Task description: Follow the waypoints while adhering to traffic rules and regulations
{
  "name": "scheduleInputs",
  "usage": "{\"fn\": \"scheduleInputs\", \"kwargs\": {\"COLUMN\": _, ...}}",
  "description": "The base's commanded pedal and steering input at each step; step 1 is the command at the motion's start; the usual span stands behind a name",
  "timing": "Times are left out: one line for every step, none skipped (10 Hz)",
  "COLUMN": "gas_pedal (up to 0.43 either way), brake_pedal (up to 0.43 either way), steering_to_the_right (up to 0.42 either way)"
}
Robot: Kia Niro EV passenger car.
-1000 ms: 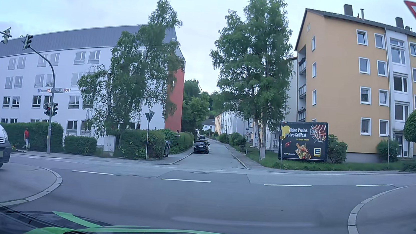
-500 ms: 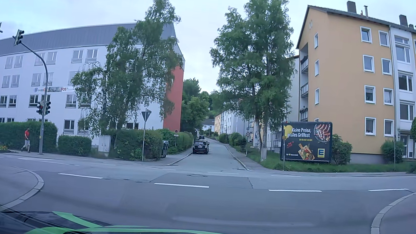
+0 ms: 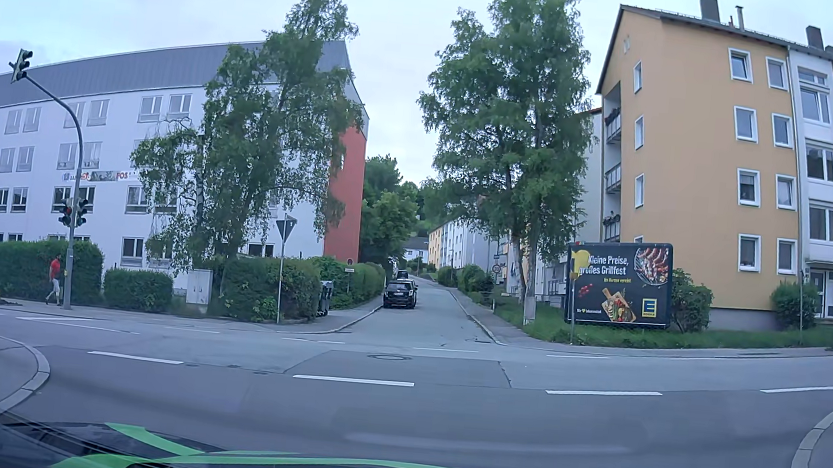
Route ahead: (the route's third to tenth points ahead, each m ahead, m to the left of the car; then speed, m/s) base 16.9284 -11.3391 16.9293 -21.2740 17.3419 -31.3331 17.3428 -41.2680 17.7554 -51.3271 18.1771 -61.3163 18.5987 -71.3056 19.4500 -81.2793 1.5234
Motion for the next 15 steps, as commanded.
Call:
{"fn": "scheduleInputs", "kwargs": {"gas_pedal": 0.000, "brake_pedal": 0.030, "steering_to_the_right": 0.014}}
{"fn": "scheduleInputs", "kwargs": {"gas_pedal": 0.000, "brake_pedal": 0.030, "steering_to_the_right": 0.014}}
{"fn": "scheduleInputs", "kwargs": {"gas_pedal": 0.000, "brake_pedal": 0.030, "steering_to_the_right": 0.014}}
{"fn": "scheduleInputs", "kwargs": {"gas_pedal": 0.000, "brake_pedal": 0.024, "steering_to_the_right": 0.014}}
{"fn": "scheduleInputs", "kwargs": {"gas_pedal": 0.000, "brake_pedal": 0.024, "steering_to_the_right": 0.014}}
{"fn": "scheduleInputs", "kwargs": {"gas_pedal": 0.000, "brake_pedal": 0.018, "steering_to_the_right": 0.014}}
{"fn": "scheduleInputs", "kwargs": {"gas_pedal": 0.000, "brake_pedal": 0.018, "steering_to_the_right": 0.014}}
{"fn": "scheduleInputs", "kwargs": {"gas_pedal": 0.000, "brake_pedal": 0.018, "steering_to_the_right": 0.014}}
{"fn": "scheduleInputs", "kwargs": {"gas_pedal": 0.000, "brake_pedal": 0.018, "steering_to_the_right": 0.016}}
{"fn": "scheduleInputs", "kwargs": {"gas_pedal": 0.000, "brake_pedal": 0.018, "steering_to_the_right": 0.026}}
{"fn": "scheduleInputs", "kwargs": {"gas_pedal": 0.000, "brake_pedal": 0.018, "steering_to_the_right": 0.038}}
{"fn": "scheduleInputs", "kwargs": {"gas_pedal": 0.000, "brake_pedal": 0.018, "steering_to_the_right": 0.058}}
{"fn": "scheduleInputs", "kwargs": {"gas_pedal": 0.000, "brake_pedal": 0.018, "steering_to_the_right": 0.084}}
{"fn": "scheduleInputs", "kwargs": {"gas_pedal": 0.000, "brake_pedal": 0.018, "steering_to_the_right": 0.115}}
{"fn": "scheduleInputs", "kwargs": {"gas_pedal": 0.000, "brake_pedal": 0.018, "steering_to_the_right": 0.143}}
